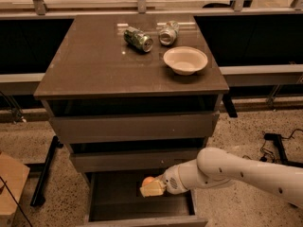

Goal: Place orange into bottom drawer

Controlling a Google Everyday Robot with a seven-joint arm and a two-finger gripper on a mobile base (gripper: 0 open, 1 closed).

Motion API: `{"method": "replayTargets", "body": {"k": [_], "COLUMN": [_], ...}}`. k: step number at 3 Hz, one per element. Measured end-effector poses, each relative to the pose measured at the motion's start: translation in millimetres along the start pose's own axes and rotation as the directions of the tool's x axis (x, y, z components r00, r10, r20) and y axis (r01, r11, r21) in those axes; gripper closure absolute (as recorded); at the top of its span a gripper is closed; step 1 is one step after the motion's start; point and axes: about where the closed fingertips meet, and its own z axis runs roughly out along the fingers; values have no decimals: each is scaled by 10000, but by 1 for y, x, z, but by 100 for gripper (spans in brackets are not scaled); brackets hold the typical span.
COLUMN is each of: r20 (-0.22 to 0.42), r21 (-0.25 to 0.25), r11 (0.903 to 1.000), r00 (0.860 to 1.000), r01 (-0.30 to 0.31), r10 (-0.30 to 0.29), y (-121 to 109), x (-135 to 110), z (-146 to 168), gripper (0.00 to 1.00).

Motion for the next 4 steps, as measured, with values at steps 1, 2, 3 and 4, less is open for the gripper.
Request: {"method": "replayTargets", "body": {"k": [1, 2, 3, 4], "r20": [0, 210, 404, 396], "r21": [0, 16, -351, -755], "r11": [10000, 10000, 9994, 9963], "r00": [10000, 9998, 9991, 9982], "r01": [0, -51, -71, -416], "r10": [0, 50, 85, 447], "y": [0, -19, -44, -85], "x": [0, 1, 1, 2], "z": [0, 21, 52, 101], "gripper": [100, 100, 100, 100]}}
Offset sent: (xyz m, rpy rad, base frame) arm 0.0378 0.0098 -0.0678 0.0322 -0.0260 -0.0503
